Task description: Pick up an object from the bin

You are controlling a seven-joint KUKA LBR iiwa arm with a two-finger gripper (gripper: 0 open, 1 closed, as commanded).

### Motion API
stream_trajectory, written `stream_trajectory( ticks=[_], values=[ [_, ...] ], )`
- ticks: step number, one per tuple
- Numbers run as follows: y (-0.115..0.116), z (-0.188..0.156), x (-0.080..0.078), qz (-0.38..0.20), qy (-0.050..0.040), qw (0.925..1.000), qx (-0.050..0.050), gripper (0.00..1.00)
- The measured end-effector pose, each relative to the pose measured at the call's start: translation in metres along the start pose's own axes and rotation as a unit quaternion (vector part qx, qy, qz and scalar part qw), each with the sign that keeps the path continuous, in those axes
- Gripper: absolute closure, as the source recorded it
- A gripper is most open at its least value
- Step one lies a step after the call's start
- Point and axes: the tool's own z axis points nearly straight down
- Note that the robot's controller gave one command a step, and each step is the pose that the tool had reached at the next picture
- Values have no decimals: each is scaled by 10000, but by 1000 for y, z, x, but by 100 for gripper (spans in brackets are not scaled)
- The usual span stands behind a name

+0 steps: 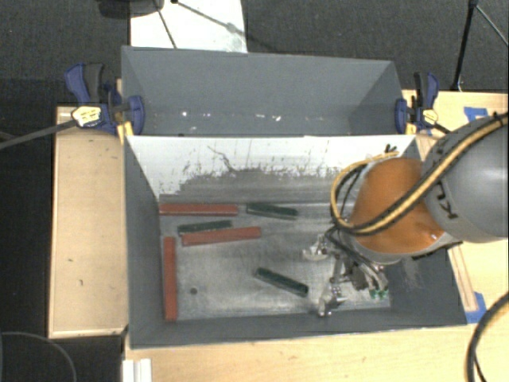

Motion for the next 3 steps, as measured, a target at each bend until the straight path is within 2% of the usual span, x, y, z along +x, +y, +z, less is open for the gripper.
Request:
stream_trajectory(
  ticks=[1, 2, 3],
  values=[
    [64, 10, -24, 294, -42, 9996, -10, 100],
    [64, 10, -24, 291, -42, 9996, -10, 100],
    [81, -153, -37, 223, -20, 9997, -4, 100]
  ],
)
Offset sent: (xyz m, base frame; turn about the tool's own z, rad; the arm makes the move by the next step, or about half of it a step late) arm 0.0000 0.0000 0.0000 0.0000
